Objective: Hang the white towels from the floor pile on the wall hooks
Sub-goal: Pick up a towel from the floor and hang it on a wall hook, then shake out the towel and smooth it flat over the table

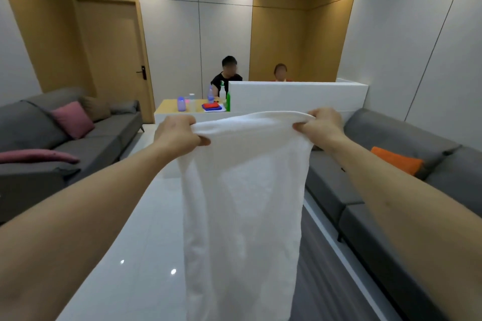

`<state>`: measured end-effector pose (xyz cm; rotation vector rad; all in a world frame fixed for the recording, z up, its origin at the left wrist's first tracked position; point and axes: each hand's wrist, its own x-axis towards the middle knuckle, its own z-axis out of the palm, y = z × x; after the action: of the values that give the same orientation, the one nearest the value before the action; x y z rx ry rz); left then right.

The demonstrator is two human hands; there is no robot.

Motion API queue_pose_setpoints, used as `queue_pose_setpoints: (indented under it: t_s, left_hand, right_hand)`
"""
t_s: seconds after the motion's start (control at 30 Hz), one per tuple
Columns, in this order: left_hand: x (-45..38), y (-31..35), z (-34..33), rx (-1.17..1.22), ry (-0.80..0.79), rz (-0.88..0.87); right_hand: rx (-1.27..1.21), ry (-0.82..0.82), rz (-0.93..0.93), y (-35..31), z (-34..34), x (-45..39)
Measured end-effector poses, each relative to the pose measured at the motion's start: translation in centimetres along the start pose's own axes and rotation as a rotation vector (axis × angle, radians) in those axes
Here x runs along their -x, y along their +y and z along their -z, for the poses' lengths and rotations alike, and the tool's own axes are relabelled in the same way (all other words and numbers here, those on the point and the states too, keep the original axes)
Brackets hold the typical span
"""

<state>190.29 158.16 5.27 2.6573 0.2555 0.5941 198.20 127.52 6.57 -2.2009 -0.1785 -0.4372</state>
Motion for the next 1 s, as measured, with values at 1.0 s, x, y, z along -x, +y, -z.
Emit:
queue_pose_setpoints:
  t_s: [1.0]
  left_hand:
    - [-11.8,2.2,-18.9,0.040,0.114,0.121]
  right_hand:
    - [0.038,-0.049,0.120,19.8,-7.1,-14.1]
